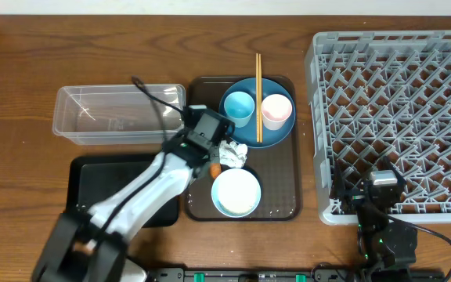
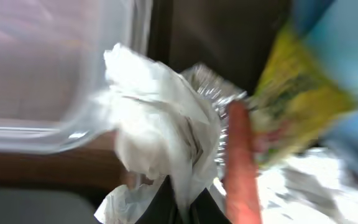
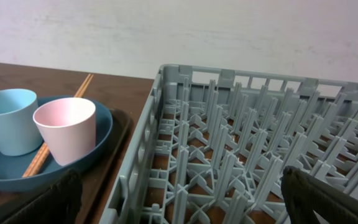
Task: Sort waste into correct bins and load items into the dishwasher rack
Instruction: 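Grasp the crumpled white tissue with the left gripper and lift, then move the tissue over the clear bin and release it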
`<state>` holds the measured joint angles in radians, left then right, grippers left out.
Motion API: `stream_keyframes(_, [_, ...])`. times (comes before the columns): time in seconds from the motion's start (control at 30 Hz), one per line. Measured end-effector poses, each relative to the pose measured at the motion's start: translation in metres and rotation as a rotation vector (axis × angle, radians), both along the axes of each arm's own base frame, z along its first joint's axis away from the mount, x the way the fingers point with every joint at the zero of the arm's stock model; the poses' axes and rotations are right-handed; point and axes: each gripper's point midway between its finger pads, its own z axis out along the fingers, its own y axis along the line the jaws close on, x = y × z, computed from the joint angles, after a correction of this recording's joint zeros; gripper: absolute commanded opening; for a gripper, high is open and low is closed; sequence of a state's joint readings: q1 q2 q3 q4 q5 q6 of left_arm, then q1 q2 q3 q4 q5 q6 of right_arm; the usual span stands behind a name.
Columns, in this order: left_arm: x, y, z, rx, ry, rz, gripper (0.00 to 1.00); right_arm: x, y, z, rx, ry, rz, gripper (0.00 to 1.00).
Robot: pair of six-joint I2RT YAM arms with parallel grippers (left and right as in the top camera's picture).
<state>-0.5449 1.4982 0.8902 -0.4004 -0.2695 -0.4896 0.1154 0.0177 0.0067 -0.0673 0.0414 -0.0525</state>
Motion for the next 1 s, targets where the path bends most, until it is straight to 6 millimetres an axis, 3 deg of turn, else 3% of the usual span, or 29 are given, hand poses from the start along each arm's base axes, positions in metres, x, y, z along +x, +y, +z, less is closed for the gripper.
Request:
stream_keyframes(0.2, [-0.018, -0.005, 0.075, -0.164, -0.133, -0.046, 0.06, 0.000, 0.000, 0.000, 0.000, 0.000, 0.000, 0.99])
stream_keyframes(0.33, [-0.025, 0.003, 0.122, -0.240, -0.266, -0.041, 0.06, 0.000, 0.000, 0.000, 0.000, 0.000, 0.000, 0.99])
stream_keyframes(0.5, [-0.024, 0.034, 0.147, -0.254, -0.352, 0.043, 0.07, 0.000, 0.000, 0.000, 0.000, 0.000, 0.000, 0.99])
stream_keyframes(0.67, [-0.009, 0.076, 0.132, -0.199, -0.323, 0.176, 0.06, 0.000, 0.000, 0.000, 0.000, 0.000, 0.000, 0.99])
stream_keyframes(1.0, [0.030, 0.139, 0.050, -0.175, -0.116, 0.340, 0.06, 0.000, 0.000, 0.000, 0.000, 0.000, 0.000, 0.99])
